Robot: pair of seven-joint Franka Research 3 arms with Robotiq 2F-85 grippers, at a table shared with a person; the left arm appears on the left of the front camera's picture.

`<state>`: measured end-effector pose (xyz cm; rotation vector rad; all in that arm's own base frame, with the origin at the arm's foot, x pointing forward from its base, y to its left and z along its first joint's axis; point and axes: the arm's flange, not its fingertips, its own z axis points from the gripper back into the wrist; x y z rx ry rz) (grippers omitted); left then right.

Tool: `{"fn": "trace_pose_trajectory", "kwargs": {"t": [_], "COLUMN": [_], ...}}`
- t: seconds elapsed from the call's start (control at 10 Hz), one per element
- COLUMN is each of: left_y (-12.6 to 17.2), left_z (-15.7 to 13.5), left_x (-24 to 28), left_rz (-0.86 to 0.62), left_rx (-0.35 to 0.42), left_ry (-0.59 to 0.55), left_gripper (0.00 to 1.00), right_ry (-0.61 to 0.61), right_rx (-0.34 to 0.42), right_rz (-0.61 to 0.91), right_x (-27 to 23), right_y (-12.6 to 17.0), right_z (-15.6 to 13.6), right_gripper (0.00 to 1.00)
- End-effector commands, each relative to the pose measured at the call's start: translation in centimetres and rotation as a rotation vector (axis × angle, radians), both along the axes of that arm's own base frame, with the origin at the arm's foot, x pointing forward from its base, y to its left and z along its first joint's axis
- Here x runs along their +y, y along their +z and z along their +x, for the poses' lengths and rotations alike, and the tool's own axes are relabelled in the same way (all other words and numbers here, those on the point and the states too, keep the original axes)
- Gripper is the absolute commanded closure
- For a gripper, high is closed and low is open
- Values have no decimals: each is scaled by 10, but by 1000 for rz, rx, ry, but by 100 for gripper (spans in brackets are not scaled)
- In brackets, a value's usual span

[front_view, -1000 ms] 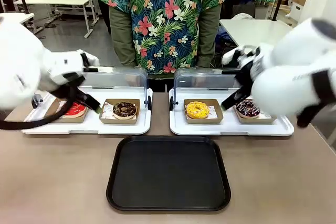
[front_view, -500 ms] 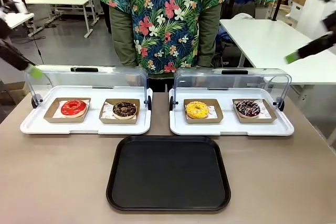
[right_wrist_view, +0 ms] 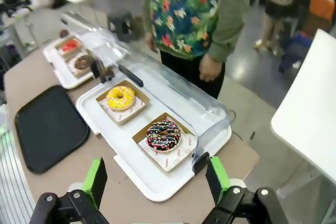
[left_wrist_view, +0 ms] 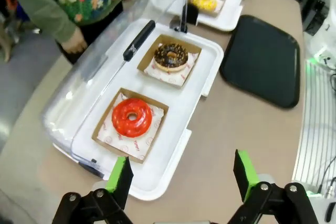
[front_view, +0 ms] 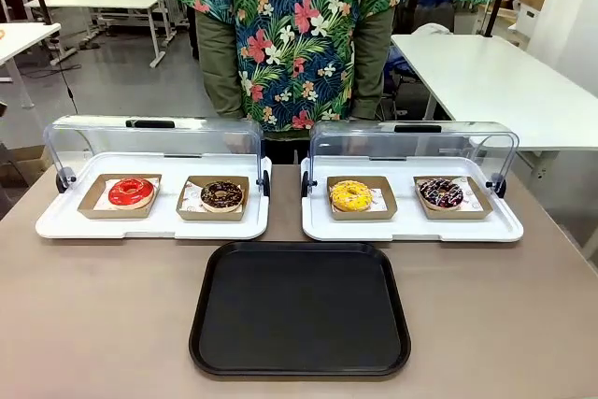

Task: Move the second donut from the left to the tray.
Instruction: Pick up the Paper togo box containing the Donut indicated by the person and place it on the Handle tray.

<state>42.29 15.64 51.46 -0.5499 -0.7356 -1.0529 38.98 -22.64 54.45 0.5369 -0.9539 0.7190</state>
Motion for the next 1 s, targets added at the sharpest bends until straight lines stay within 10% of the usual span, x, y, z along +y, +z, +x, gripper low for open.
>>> {"fn": "trace_pose_trajectory", "kwargs": {"t": [0.0,0.9], "left_y": [-24,-50], "left_z": [6,-7], "left_x": [21,14], "left_rz": [-111,-175], "left_rx": [-48,-168], "left_ry": [-82,-123], "left_gripper": [0,0], "right_ry": [85,84], "right_rx": [-34,-126], "right_rz": [7,31], "right_x": [-24,-61], "right_y": [-15,-35], "right_z": [7,-14], "right_gripper": [0,0]}}
